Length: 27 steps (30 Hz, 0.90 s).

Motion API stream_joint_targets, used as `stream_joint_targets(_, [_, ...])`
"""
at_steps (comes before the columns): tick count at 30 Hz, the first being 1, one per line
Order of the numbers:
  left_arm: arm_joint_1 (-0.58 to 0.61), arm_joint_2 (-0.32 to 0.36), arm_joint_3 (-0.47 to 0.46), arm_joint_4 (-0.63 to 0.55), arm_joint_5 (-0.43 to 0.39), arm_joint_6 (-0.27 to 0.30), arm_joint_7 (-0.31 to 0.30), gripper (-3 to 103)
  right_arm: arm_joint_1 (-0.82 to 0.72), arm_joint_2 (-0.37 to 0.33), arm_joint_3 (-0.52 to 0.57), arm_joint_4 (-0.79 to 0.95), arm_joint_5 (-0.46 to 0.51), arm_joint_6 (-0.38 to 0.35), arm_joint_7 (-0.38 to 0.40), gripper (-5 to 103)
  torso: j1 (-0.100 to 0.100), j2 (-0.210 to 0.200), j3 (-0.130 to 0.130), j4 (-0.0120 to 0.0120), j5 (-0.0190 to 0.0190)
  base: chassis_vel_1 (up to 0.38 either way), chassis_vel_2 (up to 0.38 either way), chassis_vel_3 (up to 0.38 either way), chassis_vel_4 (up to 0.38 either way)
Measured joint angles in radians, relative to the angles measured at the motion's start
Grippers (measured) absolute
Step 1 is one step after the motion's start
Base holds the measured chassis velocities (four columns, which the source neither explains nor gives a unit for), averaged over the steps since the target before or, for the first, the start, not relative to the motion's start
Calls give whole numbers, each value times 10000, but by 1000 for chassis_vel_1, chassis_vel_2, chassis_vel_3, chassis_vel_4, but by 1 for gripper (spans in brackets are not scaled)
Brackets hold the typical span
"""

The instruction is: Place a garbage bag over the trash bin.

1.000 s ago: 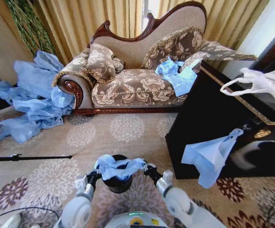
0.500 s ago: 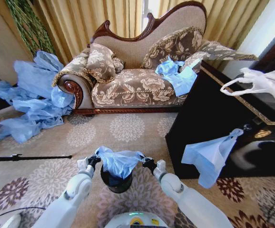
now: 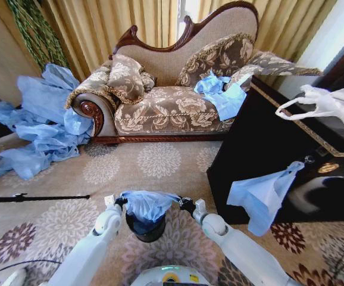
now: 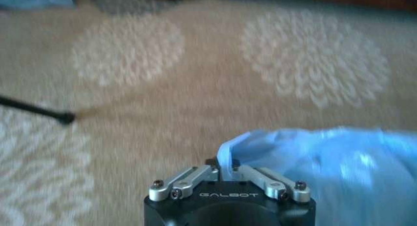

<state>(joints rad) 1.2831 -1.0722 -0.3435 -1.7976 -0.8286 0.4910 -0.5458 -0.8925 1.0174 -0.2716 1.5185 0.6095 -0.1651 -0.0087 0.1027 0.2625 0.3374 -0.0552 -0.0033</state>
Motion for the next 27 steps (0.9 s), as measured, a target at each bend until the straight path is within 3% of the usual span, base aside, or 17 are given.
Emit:
stream_joint_targets(7, [1506,-73,-424,-1564,-27,219,-94,35,-623,-457,81,632,7,12,-189,0,-1,0,-1,0,-2,0,0,0,0])
stream_joint_targets(19, [1206,173,-597,-1987,399,-373,-476,41,-783,-223,33,1172,175,-24,418,0,-1,0,0,-1,-3,0,0,0,0])
stream_joint_targets(21, [1221,197,-669,-2003,405,-419,-428,45,-805,-204,51,1196,180,-19,480,0,0,0,0,-1,-2,0,0,0,0])
stream_joint_targets(23, [1316,224,-808,-2110,421,-613,-264,57,-884,-141,162,1302,268,5,747,0,-1,0,0,-2,-2,0,0,0,0])
stream_joint_targets(25, [1370,230,-871,-2181,439,-704,-167,57,-927,-118,229,1367,329,6,874,0,-1,0,0,0,-1,0,0,0,0])
stream_joint_targets(27, [1482,262,-1000,-2374,488,-858,66,68,-1067,-133,442,1602,486,4,1068,0,0,0,0,0,-3,0,0,0,0])
